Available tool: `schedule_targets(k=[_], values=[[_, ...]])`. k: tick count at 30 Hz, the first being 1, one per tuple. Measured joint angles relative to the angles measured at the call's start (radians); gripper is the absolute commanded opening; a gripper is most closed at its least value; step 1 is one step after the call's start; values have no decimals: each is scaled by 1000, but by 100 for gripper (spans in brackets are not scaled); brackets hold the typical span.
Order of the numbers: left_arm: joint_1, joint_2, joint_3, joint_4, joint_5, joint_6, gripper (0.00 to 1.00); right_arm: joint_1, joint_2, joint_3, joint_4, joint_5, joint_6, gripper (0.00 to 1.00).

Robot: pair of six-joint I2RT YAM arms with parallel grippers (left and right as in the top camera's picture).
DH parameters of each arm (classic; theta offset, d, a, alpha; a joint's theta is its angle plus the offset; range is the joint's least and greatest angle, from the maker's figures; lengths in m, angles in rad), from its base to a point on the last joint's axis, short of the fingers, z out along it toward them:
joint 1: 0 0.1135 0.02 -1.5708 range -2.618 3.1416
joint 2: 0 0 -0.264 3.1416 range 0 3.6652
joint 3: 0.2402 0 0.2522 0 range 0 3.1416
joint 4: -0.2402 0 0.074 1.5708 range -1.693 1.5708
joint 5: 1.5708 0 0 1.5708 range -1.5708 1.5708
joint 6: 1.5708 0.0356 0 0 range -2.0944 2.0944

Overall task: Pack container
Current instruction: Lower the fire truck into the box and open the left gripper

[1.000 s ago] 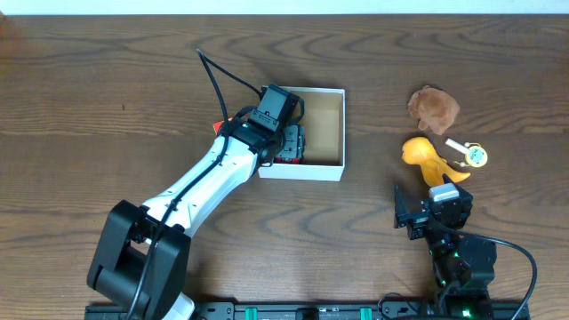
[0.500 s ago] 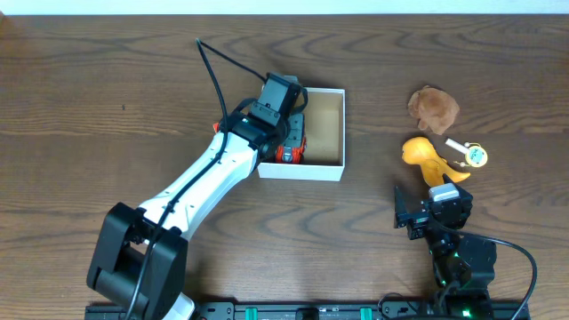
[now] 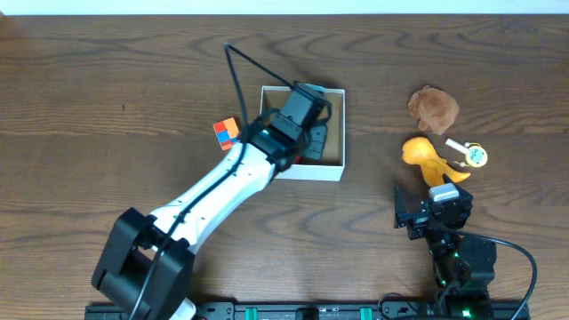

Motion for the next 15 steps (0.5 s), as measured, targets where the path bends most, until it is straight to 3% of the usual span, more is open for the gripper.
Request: schedule_targets(k=[15], values=[[-5,170,1,11,-47,11,6,0,0,0,0,0,0,99]])
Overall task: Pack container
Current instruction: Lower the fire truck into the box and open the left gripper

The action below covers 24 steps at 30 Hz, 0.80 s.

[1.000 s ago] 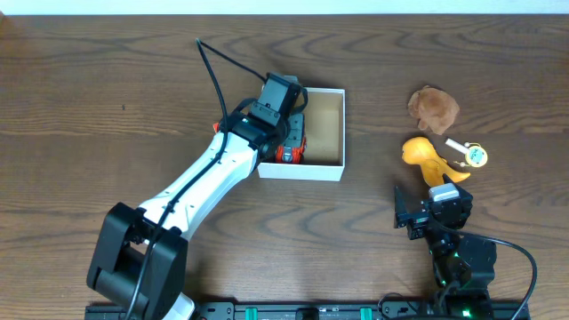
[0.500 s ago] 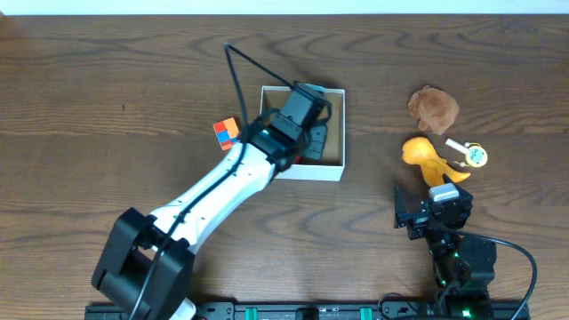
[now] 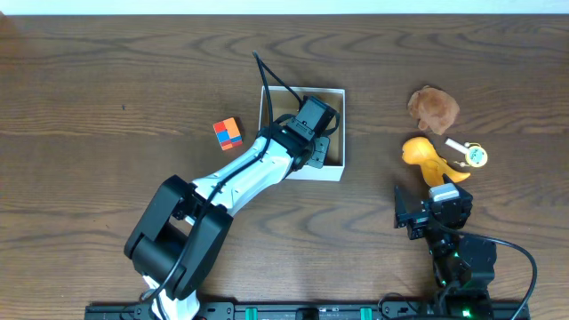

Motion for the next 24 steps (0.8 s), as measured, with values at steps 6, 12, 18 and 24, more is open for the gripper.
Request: schedule_targets(k=[6,12,18,24], values=[[0,0,1,-45,-39,0,6,0,0,0,0,0,0,99],[0,-1,1,-60,-61,0,6,0,0,0,0,0,0,99],[0,-11,1,-76,-120,0,6,0,0,0,0,0,0,99],[0,-66,1,-77,-180,0,6,0,0,0,0,0,0,99]])
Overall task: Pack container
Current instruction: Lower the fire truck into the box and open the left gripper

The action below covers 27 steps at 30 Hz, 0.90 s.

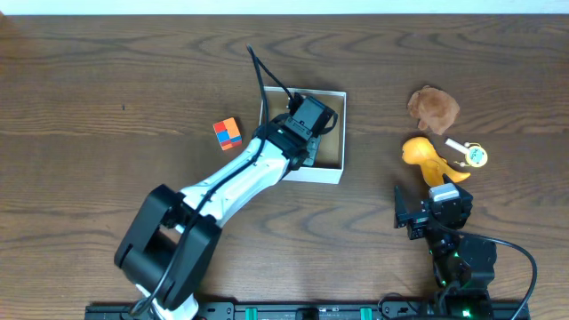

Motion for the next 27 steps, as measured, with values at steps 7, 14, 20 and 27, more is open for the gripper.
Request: schedule_targets(k=[7,14,20,27], values=[[0,-27,2,-10,-23,0,6,0,0,0,0,0,0,99],[0,-27,2,-8,-6,0,6,0,0,0,0,0,0,99],[0,-27,2,-9,29,0,6,0,0,0,0,0,0,99],[0,-27,2,-31,45,5,6,0,0,0,0,0,0,99]])
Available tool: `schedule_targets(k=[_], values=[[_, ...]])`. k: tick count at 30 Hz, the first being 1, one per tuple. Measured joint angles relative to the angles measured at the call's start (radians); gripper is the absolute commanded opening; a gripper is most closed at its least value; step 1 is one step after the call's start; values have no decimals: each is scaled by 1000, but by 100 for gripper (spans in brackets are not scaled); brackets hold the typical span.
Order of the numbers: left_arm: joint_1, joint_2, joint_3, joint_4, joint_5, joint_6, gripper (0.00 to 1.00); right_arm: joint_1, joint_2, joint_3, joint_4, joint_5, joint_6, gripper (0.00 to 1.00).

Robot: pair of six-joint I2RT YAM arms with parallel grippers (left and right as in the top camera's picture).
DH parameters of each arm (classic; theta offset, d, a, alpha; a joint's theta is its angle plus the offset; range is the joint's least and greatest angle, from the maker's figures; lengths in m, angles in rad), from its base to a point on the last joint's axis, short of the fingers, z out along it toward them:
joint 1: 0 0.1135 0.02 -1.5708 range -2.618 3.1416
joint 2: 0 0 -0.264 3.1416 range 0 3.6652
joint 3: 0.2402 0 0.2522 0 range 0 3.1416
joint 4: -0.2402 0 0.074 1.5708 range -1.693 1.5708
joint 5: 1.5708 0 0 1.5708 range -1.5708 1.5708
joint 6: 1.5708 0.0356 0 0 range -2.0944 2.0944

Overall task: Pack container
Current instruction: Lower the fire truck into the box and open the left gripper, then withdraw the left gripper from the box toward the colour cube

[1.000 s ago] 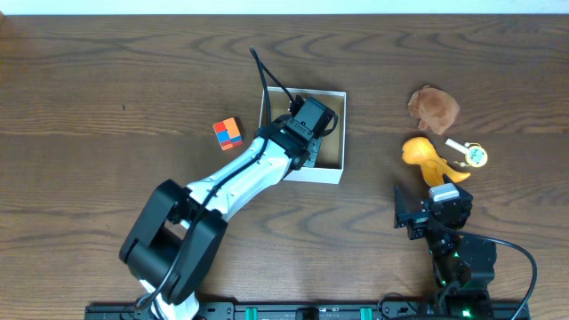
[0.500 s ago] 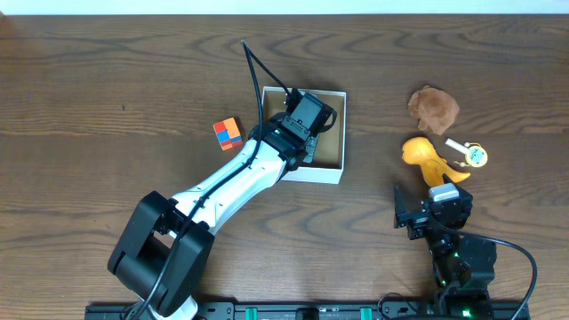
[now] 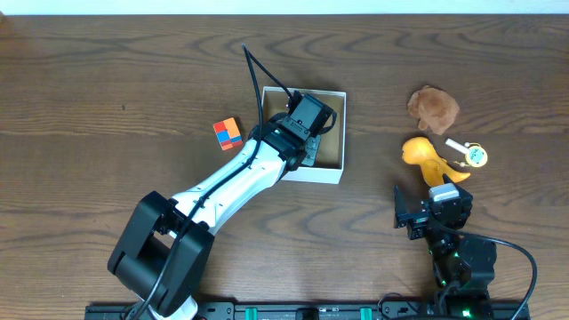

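A white open box (image 3: 331, 165) stands mid-table. My left arm reaches up from the lower left, and its wrist hangs over the box's left half. The left gripper (image 3: 308, 149) points down inside the box, its fingers hidden under the wrist, so its state and any load are unreadable. A red, orange and blue cube (image 3: 228, 133) lies on the table just left of the box. My right gripper (image 3: 402, 213) rests near the front right edge, too dark to read.
At the right lie a brown lumpy item (image 3: 433, 107), an orange curved toy (image 3: 427, 158) and a small white and yellow piece (image 3: 471, 155). A black cable (image 3: 258, 76) arcs up from the left wrist over the box's left wall.
The left arm's base links have shifted slightly left and its cable leans a little further left. The wrist stays over the box's left half. The loose items and right arm are unchanged.
The left wrist first stood over the box's back left part, with dark fingers showing inside. It then sat lower and nearer the front wall. After that it was back over the left half, where it stays now. The cube and right-hand items have not moved.
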Motion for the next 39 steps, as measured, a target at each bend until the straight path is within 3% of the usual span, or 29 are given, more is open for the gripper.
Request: schedule_targets(k=[19,39], values=[[0,0,0,-92,4,109,6,0,0,0,0,0,0,99],[0,0,0,-130,-134,122,6,0,0,0,0,0,0,99]])
